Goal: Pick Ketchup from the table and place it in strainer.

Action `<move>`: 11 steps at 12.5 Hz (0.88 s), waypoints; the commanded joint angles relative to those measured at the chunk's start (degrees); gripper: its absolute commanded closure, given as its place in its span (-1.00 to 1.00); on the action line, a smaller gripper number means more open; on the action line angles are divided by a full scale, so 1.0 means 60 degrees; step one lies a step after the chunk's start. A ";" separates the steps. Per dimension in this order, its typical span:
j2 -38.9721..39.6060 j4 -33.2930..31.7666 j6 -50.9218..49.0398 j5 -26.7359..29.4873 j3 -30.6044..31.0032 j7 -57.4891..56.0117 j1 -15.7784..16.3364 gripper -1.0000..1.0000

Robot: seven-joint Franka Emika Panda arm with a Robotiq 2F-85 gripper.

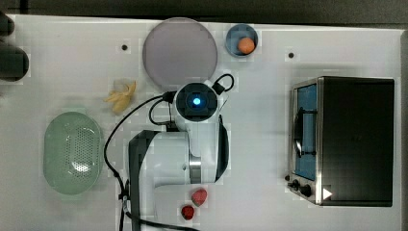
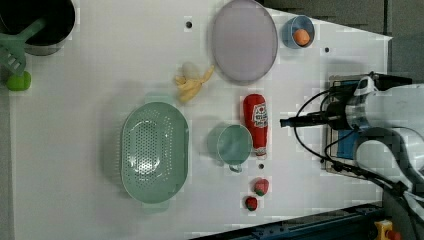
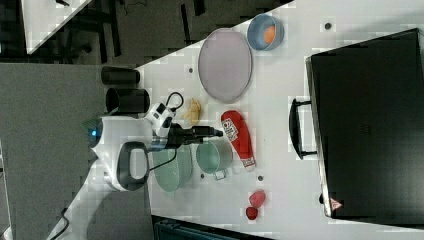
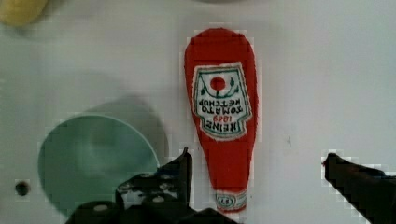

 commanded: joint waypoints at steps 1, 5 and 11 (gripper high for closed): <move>0.0063 -0.0153 0.0934 -0.0058 0.0069 -0.0961 -0.0061 -1.00; 0.1151 -0.0223 0.1776 -0.0058 0.0082 -0.0960 -0.0001 -1.00; 0.2495 -0.0223 0.2921 -0.0087 0.0035 -0.0957 0.0003 -1.00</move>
